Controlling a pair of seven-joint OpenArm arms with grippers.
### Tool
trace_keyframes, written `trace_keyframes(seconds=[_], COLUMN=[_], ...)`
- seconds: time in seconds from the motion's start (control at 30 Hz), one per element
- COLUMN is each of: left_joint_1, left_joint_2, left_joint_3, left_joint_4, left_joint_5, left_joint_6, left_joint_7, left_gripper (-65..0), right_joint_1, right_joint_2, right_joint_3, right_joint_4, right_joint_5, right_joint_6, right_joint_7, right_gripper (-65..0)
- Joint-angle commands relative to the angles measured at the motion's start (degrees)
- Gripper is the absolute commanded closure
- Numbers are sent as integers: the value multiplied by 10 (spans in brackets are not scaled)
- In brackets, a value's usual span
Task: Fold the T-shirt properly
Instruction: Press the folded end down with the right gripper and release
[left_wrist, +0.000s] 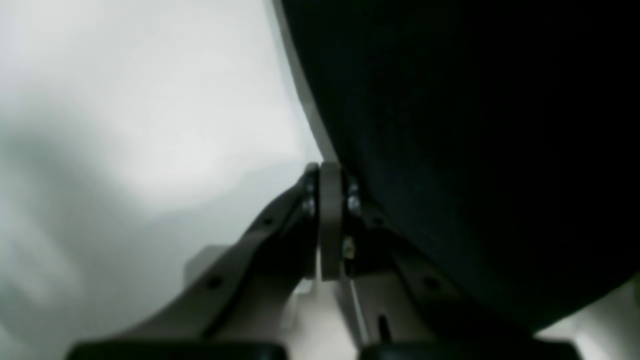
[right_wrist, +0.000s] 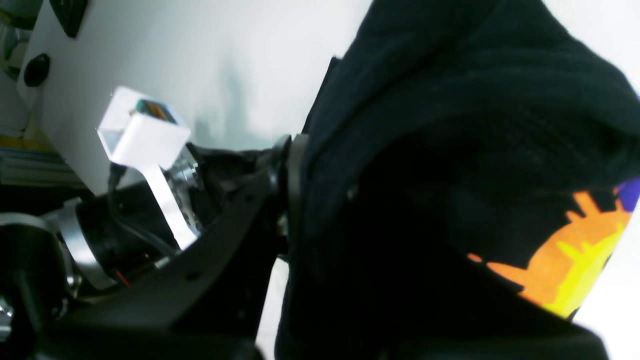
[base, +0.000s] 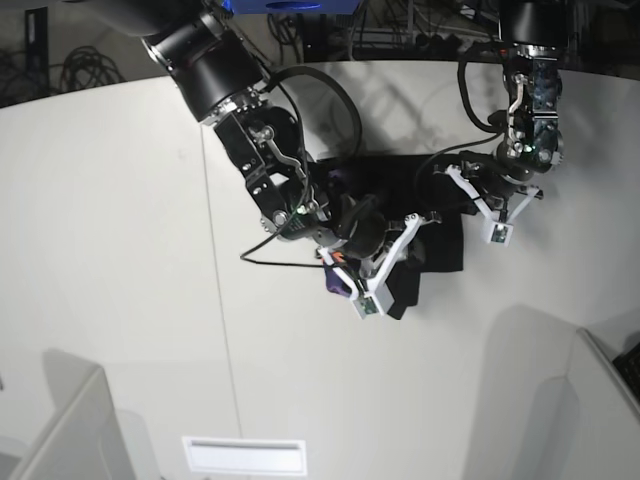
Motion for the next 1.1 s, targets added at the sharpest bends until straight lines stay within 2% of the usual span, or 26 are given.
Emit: trace_keyframes(seconds=[0.0,0.2,0.37,0.6,0.7,0.8,0.97,1.07], left_joint_1=[2,8,21,27,48,98,159,174], left_joint_2=[-4,-5,-2,-5,-6,-3,-2,-2], left_joint_3=[1,-5,-56,-59,-61,-92,-154,-197], left_joint_4=[5,5,5,9,27,82,145,144], left_joint_5=[1,0,0,0,0,0,0,0], left_joint_6=[-5,-5,-7,-7,-7,-9,-68,-82], left_joint_7=[19,19,19,19,19,19,19,19], left_gripper=[0,0,0,0,0,0,0,0], right_joint_1=[14,11,7,7,11,11,16,19], right_joint_2=[-9,-10,-11,-11,-11,-11,-11,-11], right_joint_3=[1,1,-12,-40,-40,-40,-41,-43], right_joint_4=[11,-9,-8,-35,-44,-44,-46,-58], right_joint_5=[7,9,9,9,9,9,9,9], right_joint_6=[5,5,5,5,5,5,5,5], right_joint_7=[13,13,14,54,54,54,63,70], right_gripper=[0,0,0,0,0,0,0,0])
